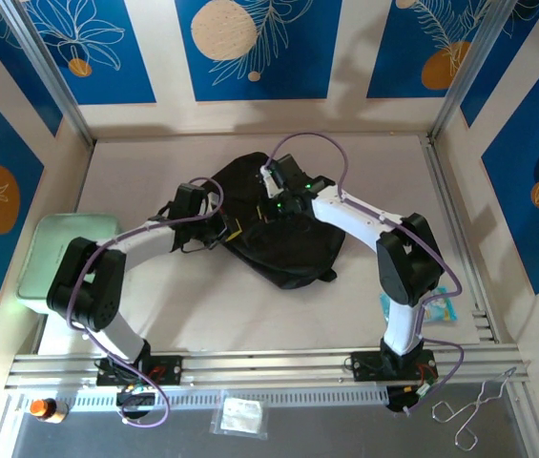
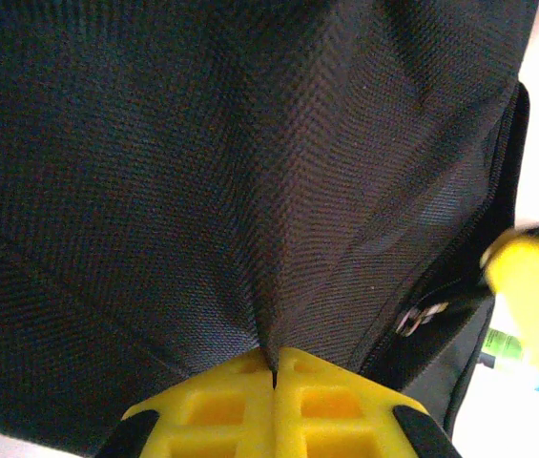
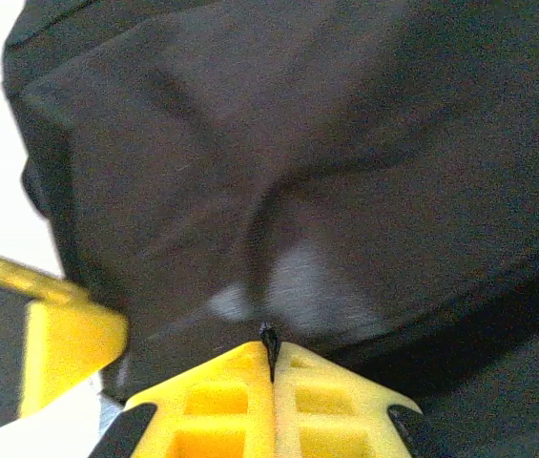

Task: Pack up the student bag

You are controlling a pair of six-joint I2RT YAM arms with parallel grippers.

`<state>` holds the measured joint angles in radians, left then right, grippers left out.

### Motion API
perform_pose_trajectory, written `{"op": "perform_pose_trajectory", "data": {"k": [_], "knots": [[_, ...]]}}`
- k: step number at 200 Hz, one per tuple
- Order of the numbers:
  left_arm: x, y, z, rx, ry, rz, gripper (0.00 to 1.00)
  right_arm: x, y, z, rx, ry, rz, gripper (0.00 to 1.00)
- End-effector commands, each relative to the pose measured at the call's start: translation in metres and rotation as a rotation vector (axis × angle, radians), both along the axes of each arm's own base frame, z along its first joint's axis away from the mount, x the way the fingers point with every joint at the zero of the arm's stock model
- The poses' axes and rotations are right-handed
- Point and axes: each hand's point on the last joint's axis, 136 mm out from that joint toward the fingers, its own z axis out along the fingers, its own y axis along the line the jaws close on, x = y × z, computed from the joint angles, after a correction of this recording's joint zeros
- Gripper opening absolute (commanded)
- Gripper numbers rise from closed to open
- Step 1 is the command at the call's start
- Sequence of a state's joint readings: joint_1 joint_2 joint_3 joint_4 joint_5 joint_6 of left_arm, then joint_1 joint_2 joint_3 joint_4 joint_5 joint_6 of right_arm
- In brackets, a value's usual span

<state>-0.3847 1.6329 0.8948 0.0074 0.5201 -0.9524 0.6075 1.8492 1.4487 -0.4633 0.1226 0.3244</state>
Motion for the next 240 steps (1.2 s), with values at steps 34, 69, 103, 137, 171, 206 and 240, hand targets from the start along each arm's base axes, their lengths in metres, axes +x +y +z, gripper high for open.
{"op": "perform_pose_trajectory", "data": {"k": [34,69,103,137,171,206,240], "knots": [[-0.004,0.003,-0.007,0.05,-0.005,-0.025,0.0,0.085,-0.088,0.013,-0.084,-0.097,-0.369,0.0],[-0.005,0.003,-0.006,0.059,-0.013,-0.037,0.0,0.118,-0.121,0.004,-0.143,-0.082,-0.481,0.0],[0.008,0.0,-0.001,0.094,-0.045,-0.069,0.0,0.108,-0.125,0.004,-0.139,-0.055,-0.504,0.0],[0.043,-0.003,0.008,0.175,-0.111,-0.095,0.0,0.076,-0.149,-0.001,-0.146,0.004,-0.602,0.0],[0.093,-0.02,0.016,0.173,-0.183,-0.077,0.0,0.047,-0.164,-0.008,-0.125,0.036,-0.668,0.0],[0.136,-0.028,0.024,0.173,-0.252,-0.003,0.14,0.046,-0.161,-0.008,-0.028,0.052,-0.637,0.04],[0.135,-0.012,0.05,0.245,-0.312,0.015,0.39,0.047,-0.166,0.041,0.009,-0.082,-0.599,0.52]]}}
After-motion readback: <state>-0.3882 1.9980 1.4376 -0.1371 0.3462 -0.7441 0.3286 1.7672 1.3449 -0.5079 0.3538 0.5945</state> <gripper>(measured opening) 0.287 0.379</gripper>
